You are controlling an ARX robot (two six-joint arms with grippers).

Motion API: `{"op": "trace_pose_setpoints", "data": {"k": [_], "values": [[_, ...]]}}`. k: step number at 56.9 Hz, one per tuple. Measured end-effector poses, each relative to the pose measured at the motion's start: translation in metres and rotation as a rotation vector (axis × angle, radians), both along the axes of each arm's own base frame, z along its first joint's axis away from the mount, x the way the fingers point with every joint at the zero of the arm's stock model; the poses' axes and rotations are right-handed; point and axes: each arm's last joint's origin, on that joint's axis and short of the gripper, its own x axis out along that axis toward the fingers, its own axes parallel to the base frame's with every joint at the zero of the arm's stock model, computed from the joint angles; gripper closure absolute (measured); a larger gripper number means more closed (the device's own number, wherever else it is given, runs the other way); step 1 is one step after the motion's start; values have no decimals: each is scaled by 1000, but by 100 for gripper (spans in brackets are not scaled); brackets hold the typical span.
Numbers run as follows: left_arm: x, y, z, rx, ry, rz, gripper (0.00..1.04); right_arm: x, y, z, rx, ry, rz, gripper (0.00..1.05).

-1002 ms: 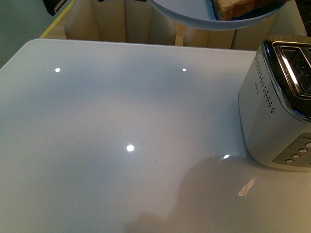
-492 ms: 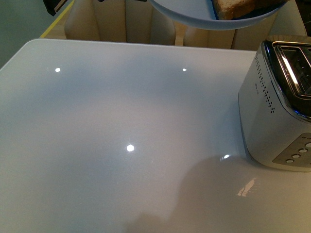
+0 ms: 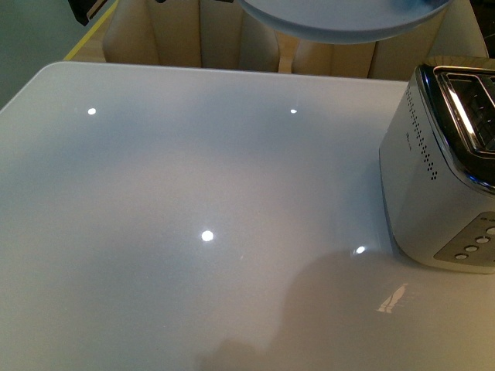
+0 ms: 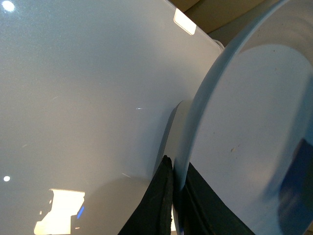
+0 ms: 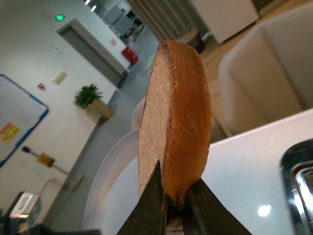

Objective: Left arm holds plate, right arm toasts bread

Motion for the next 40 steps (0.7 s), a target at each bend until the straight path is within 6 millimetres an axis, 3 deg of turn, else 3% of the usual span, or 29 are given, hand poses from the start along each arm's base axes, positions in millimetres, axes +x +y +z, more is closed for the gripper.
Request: {"op": "trace_pose_setpoints", "data": {"k": [11,19,30,40], "values": [[0,0,0,0,0,0,102,-11,-24,13,-213,-51,-237,102],[0,0,0,-1,1,1,102,-16,-30,6,-361,-37,-322,102],[0,0,0,-2,1,2,102,-3,-27,-34,-561,44,-316,102],[0,0,0,-2,1,2,102,10,-23,-67,-632,138,-273,102]]}}
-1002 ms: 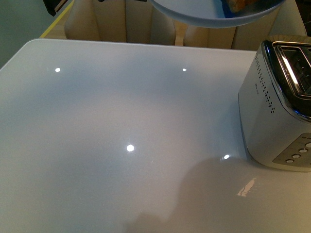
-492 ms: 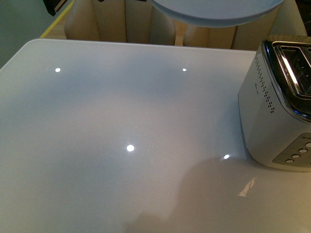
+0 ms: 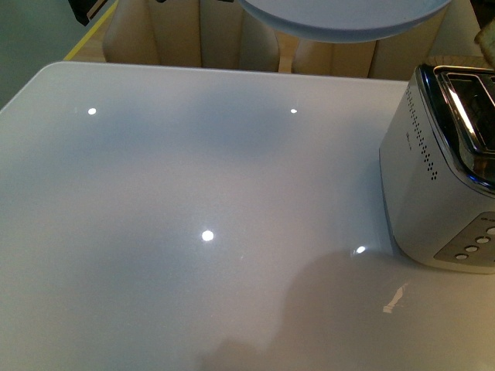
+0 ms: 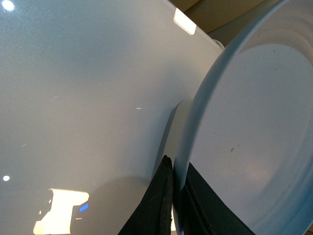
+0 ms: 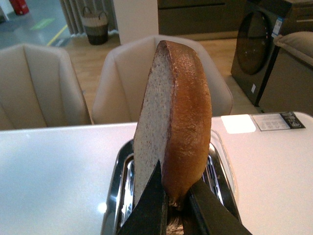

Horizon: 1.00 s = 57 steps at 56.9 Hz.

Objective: Left arm holds plate, right arm toasts bread

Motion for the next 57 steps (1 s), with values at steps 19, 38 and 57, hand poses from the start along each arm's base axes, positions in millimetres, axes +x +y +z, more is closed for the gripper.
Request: {"op": "trace_pose_setpoints", "data": {"k": [19,38,57], "values": [[0,0,0,0,0,0,102,11,10,-33,-37,94,14,102],[0,0,0,0,0,0,102,12,10,-42,-52,97,-22,102],[0,0,0,0,0,0,102,4,15,-66,-61,169,1,102]]}}
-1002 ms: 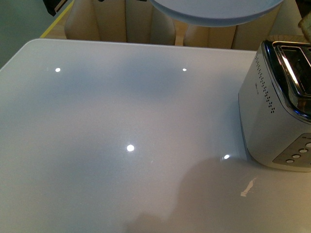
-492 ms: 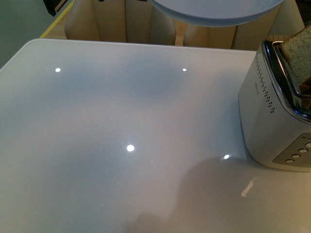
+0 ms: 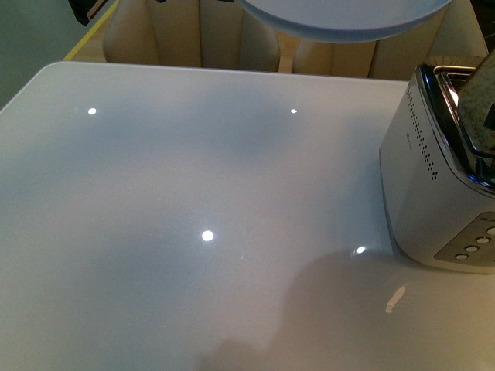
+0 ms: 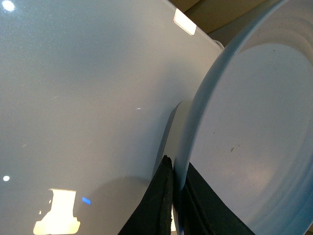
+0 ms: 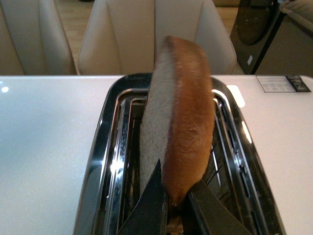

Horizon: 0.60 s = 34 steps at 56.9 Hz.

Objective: Left arm holds plate, right arm toasts bread

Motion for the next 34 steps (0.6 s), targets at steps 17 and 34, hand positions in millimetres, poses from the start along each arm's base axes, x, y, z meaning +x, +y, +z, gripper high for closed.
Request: {"op": "trace_pose_setpoints", "data": {"k": [17,34], "values": [[0,0,0,0,0,0,102,0,6,-9,-4,24,17,92],[0,0,0,0,0,0,102,-10,-3,5,-7,-43,-60,34]]}}
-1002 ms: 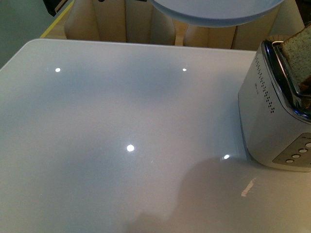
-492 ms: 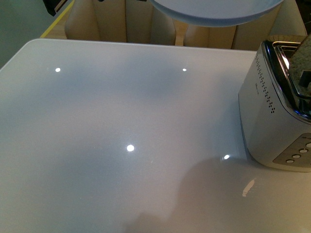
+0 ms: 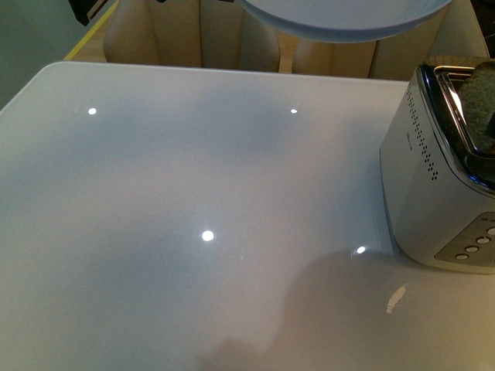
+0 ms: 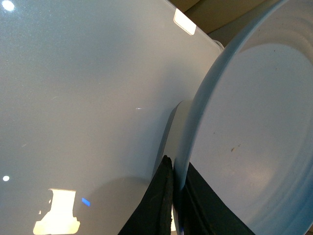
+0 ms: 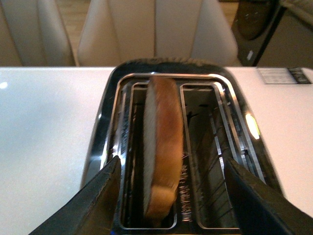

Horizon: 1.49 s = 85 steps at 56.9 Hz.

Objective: Left arm holds plate, right arm toasts bread

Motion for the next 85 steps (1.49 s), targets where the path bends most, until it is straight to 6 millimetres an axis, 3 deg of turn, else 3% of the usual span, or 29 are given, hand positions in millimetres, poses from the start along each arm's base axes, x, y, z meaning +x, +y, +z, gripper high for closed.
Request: {"op": "trace_pose_setpoints", "data": {"k": [7,13,23,47,59,85], "values": [[0,0,0,0,0,0,102,-9,-6,17,-34,-78,-95,7],[0,0,0,0,-1,-1,102,-9,-6,16,-34,-77,-81,9],[0,0,1,-2,-3,1,102,-30,-13,19,25,-214,220,36],[0,0,0,-1,-3,0,102,-79,-19,34,24,-200,210,103],[0,0,0,-2,-3,0,102,-100,-19,39,24,-217,210,103],[0,0,1,-2,-3,0,102,-122,-19,45,22,-239,210,103]]}}
